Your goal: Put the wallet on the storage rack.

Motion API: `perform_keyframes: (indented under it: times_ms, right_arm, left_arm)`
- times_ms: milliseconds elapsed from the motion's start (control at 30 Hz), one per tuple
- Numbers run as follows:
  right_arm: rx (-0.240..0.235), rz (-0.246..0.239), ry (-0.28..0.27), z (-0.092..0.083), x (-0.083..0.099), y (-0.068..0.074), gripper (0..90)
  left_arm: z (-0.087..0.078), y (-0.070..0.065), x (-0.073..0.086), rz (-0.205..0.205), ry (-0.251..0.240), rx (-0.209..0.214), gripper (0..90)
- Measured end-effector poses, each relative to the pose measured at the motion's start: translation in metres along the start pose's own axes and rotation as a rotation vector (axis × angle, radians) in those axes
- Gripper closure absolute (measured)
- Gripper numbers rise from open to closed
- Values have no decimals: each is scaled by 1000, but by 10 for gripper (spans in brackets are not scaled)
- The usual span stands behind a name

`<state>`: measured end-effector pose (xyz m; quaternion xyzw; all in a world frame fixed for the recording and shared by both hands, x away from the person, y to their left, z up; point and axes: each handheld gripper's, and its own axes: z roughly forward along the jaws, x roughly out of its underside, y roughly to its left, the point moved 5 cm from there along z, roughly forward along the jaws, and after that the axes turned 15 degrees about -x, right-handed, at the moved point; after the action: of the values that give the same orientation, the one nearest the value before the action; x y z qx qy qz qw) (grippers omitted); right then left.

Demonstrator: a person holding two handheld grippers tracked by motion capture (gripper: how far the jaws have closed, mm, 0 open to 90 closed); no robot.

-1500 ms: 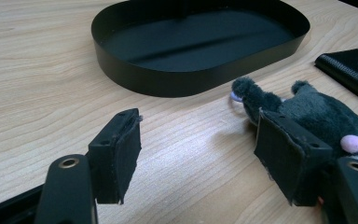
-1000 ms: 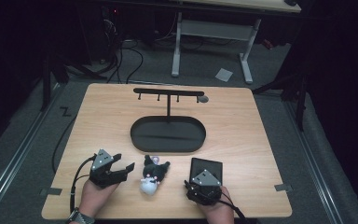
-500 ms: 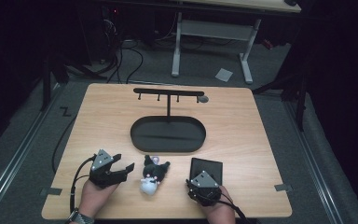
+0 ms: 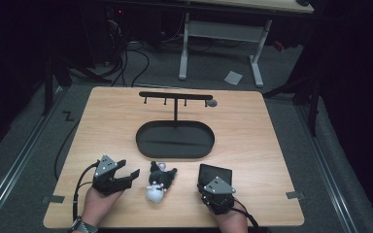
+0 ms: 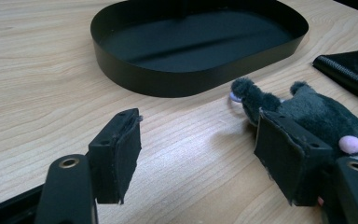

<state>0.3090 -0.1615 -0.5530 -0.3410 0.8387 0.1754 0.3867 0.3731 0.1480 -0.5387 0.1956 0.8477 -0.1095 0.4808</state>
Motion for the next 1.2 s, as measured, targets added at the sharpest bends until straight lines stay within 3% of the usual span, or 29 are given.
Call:
perform_keyframes:
  times_ms: [467,800,1200]
  right_arm:
    - [-30,54,-149,-27,-13,-11,769]
    - [-7,75,-243,-50,-23,-20,780]
    - [54,110,-357,-81,-30,-38,795]
  left_arm:
    - [1,-1,1,1,5,1,313]
    - [2,-2,1,3,8,3,313]
    - [2,-2,1,1,5,1,313]
